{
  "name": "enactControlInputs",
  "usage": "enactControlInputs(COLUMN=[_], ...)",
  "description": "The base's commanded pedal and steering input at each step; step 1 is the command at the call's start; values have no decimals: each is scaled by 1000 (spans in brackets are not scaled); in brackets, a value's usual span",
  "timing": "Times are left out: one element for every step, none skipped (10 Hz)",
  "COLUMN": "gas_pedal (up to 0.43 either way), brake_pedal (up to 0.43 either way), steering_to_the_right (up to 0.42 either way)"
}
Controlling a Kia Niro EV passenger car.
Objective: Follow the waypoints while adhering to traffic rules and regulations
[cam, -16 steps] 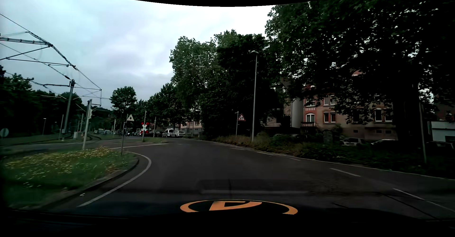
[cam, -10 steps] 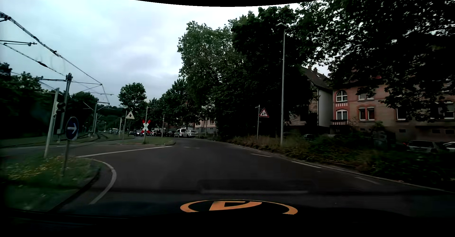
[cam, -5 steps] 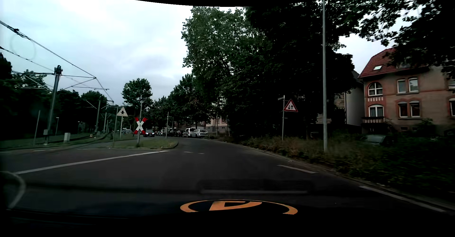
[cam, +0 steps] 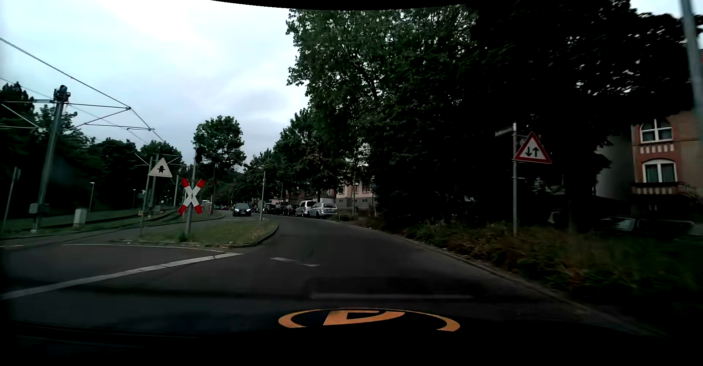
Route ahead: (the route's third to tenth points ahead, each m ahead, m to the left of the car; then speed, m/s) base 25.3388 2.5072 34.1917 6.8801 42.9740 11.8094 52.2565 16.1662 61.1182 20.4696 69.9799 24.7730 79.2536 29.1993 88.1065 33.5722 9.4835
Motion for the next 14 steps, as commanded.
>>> enactControlInputs(gas_pedal=[240,240,240,240,228,228,228,228,228,228,228,189,189,189], brake_pedal=[0,0,0,0,0,0,0,0,0,0,0,0,0,0], steering_to_the_right=[-58,-55,-54,-54,-55,-56,-57,-58,-58,-60,-64,-71,-73,-73])
